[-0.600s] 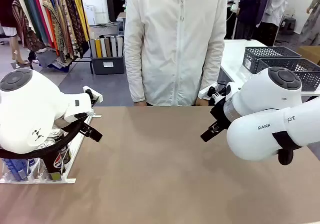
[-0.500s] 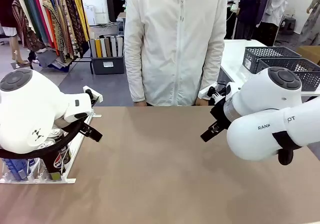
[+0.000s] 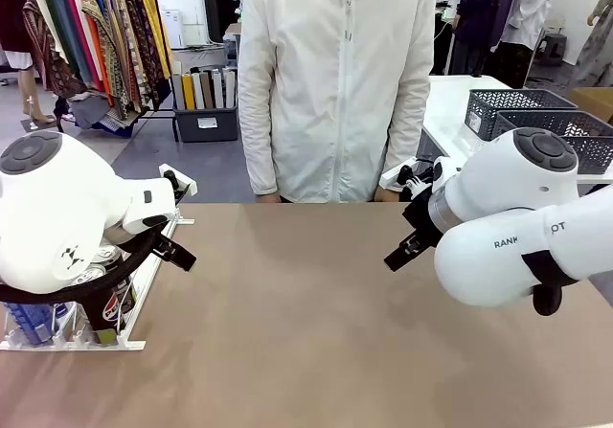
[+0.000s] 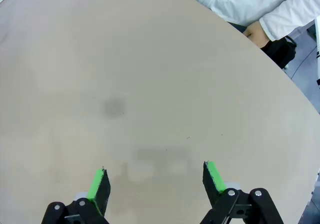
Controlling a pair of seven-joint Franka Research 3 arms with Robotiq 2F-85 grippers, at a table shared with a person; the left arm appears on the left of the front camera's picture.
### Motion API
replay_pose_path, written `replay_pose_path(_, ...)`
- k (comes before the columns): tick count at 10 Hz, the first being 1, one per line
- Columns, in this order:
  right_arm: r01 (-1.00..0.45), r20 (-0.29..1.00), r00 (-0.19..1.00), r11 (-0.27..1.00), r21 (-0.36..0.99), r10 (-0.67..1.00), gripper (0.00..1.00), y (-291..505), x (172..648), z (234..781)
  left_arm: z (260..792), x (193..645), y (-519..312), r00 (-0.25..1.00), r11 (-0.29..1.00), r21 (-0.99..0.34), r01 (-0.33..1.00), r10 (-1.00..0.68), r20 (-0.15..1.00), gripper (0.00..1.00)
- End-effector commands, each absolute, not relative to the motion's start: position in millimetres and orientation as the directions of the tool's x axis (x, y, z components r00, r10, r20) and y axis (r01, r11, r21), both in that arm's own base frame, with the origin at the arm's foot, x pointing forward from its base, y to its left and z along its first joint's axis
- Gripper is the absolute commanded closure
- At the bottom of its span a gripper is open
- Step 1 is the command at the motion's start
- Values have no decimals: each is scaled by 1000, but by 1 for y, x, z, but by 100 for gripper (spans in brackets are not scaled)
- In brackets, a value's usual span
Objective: Retrieve and store the cans from the dispenser.
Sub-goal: Pick up one can from the Automatic Can Dispenser and place it in the middle of the table.
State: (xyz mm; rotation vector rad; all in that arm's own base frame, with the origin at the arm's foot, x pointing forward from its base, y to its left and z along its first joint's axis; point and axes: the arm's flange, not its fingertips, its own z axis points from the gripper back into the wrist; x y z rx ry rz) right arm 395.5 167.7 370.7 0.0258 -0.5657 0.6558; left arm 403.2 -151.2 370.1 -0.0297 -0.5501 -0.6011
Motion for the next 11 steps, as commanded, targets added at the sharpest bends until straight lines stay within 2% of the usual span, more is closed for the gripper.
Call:
replay_pose_path(1, -584, 506, 648, 798, -151, 570, 0, 168, 396, 371, 370, 403, -151, 686, 829, 130, 544, -529, 500, 0)
replay_pose_path(11, -584, 506, 648, 798, -151, 570, 0, 168, 396, 371, 370, 403, -151, 686, 829, 130, 544, -529, 500, 0)
